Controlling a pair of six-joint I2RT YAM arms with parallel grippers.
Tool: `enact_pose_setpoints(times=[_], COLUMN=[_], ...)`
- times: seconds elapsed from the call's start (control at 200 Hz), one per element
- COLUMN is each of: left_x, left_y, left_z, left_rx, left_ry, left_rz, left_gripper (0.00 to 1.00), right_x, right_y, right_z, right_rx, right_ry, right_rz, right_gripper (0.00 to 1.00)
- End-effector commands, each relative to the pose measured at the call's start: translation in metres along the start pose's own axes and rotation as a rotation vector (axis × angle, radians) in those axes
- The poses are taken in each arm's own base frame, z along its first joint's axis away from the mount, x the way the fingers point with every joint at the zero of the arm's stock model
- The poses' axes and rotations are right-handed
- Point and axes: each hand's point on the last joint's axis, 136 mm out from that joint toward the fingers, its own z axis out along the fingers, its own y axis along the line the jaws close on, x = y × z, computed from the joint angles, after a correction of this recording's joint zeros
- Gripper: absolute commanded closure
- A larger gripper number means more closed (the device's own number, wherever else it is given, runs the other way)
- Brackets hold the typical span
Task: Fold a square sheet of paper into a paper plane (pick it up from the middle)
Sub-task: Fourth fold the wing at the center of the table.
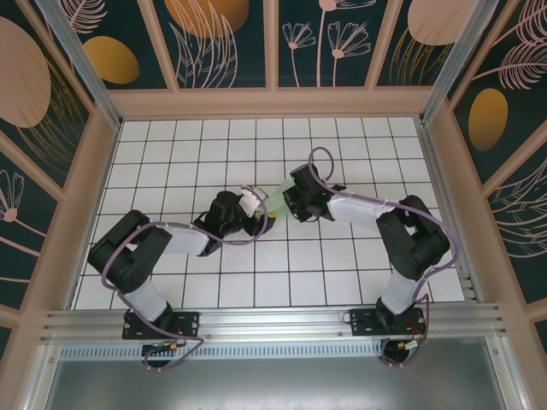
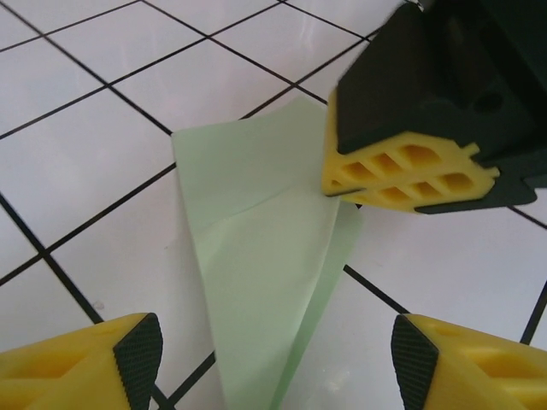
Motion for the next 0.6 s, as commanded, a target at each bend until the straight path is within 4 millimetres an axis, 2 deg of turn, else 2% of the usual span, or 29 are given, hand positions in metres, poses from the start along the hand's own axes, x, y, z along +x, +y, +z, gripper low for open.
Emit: enact_pose_setpoints(times=[0.0, 0.265, 0.455, 0.595], left_x=[-0.016, -0.007, 0.0, 0.007], left_y=[-0.007, -0.004, -0.002, 0.001], left_z=[0.009, 0.028, 0.034, 0.036], left_rx=[0.037, 0.047, 0.042, 0.03], left_ry=[-0.055, -0.01, 0.01, 0.035], left_rz=[0.15, 0.172, 0.173, 0.182], left_gripper=[0.28, 0.41, 0.48, 0.59], right_x=[0.001, 0.004, 0.008, 0.007], right_y=[0.0, 0.005, 0.008, 0.01], right_z=[0.002, 0.002, 0.005, 0.004], right_rx=[0.027, 0.025, 0.02, 0.013], right_ry=[0.027, 0.064, 0.093, 0.103], right_rz=[0.021, 0.003, -0.01, -0.027], right_gripper=[1.0, 1.0, 1.0, 0.99])
